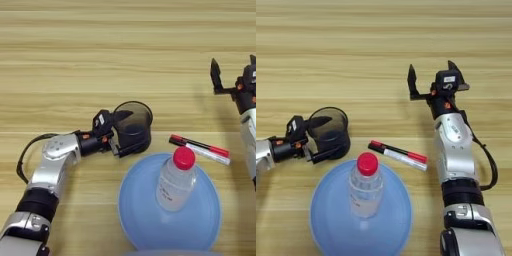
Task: Move the objects on the table
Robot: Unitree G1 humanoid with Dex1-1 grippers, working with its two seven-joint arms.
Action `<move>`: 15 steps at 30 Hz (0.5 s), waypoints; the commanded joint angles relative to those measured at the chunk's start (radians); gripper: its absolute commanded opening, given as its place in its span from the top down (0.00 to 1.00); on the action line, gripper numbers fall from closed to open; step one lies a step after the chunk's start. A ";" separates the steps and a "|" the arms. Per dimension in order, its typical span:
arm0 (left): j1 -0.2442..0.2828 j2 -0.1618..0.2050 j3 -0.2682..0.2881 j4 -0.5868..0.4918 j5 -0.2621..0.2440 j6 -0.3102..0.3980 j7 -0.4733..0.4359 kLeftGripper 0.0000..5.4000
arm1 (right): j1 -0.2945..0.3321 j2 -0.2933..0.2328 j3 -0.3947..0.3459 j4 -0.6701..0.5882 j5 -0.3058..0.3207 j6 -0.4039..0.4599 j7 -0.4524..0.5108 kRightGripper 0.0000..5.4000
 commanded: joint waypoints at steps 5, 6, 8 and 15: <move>0.019 0.020 -0.030 -0.026 0.015 -0.011 -0.027 0.11 | -0.003 0.003 0.004 -0.016 0.007 0.003 0.009 0.00; 0.019 0.021 -0.031 -0.022 0.017 -0.012 -0.026 0.11 | -0.003 0.003 0.004 -0.016 0.007 0.003 0.009 0.00; 0.018 0.022 -0.034 -0.016 0.020 -0.011 -0.024 0.11 | -0.003 0.004 0.005 -0.017 0.007 0.003 0.010 0.00; 0.015 0.023 -0.037 -0.009 0.027 -0.010 -0.013 0.01 | -0.004 0.004 0.004 -0.018 0.006 0.003 0.014 0.00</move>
